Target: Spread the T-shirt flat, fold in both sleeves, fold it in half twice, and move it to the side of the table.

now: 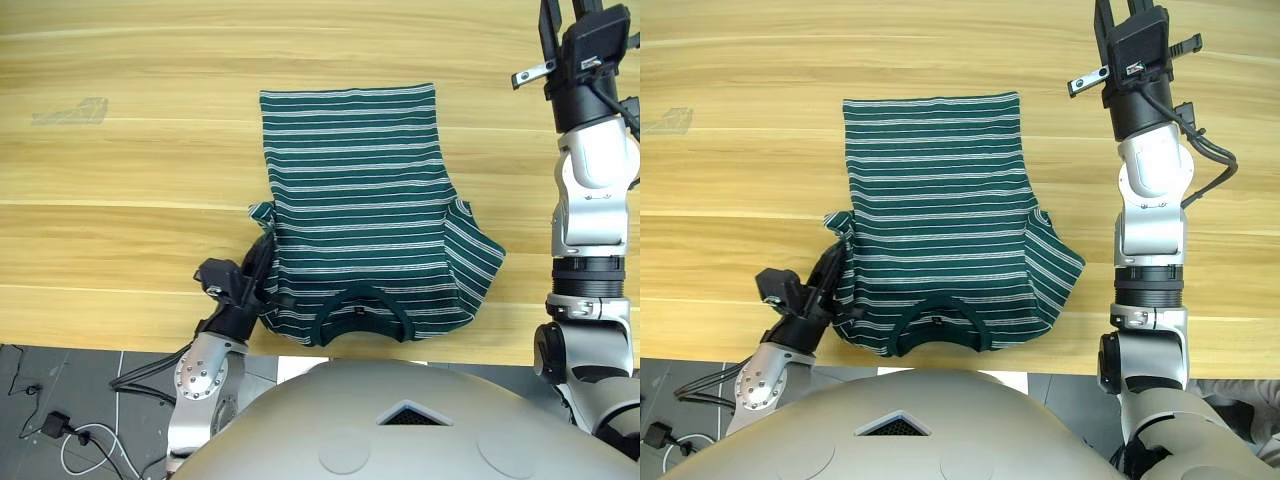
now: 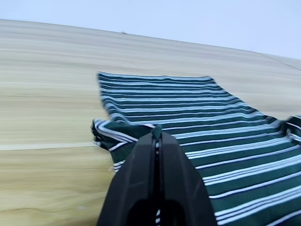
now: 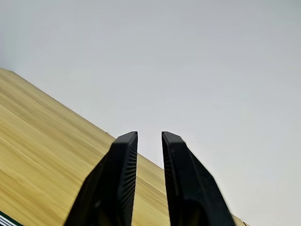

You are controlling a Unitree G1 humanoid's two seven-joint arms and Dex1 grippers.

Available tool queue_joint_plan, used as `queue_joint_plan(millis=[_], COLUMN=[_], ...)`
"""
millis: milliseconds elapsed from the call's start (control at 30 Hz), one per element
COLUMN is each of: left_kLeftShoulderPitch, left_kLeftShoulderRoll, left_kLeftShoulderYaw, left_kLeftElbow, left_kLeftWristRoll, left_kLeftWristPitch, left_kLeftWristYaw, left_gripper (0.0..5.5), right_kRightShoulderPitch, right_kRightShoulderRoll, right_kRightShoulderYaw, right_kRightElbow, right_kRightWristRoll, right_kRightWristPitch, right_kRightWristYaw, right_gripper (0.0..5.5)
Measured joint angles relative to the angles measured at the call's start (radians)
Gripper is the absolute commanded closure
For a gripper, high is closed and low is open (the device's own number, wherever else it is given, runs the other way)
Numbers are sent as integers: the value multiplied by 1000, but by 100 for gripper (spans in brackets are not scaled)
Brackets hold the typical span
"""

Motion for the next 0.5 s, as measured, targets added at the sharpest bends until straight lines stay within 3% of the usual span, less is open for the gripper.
queue_joint_plan(millis=[200,400,500], left_kLeftShoulderPitch=[-12,-56,-70], left_kLeftShoulderRoll=[66,69,65], left_kLeftShoulderYaw=[-118,-107,-95], left_kLeftElbow=[26,73,85], left_kLeftWristRoll=[142,197,219], left_kLeftWristPitch=[-1,50,87], left_kLeftWristYaw=[-33,17,50], left_gripper=[549,549,499], right_kRightShoulderPitch=[0,4,14], right_kRightShoulderRoll=[6,15,16], right_kRightShoulderYaw=[1,0,-2], right_kRightElbow=[32,35,35], right_kRightWristRoll=[0,-1,0], right_kRightWristPitch=[-7,-19,-19], right_kRightWristYaw=[0,-2,-2], right_gripper=[457,457,457])
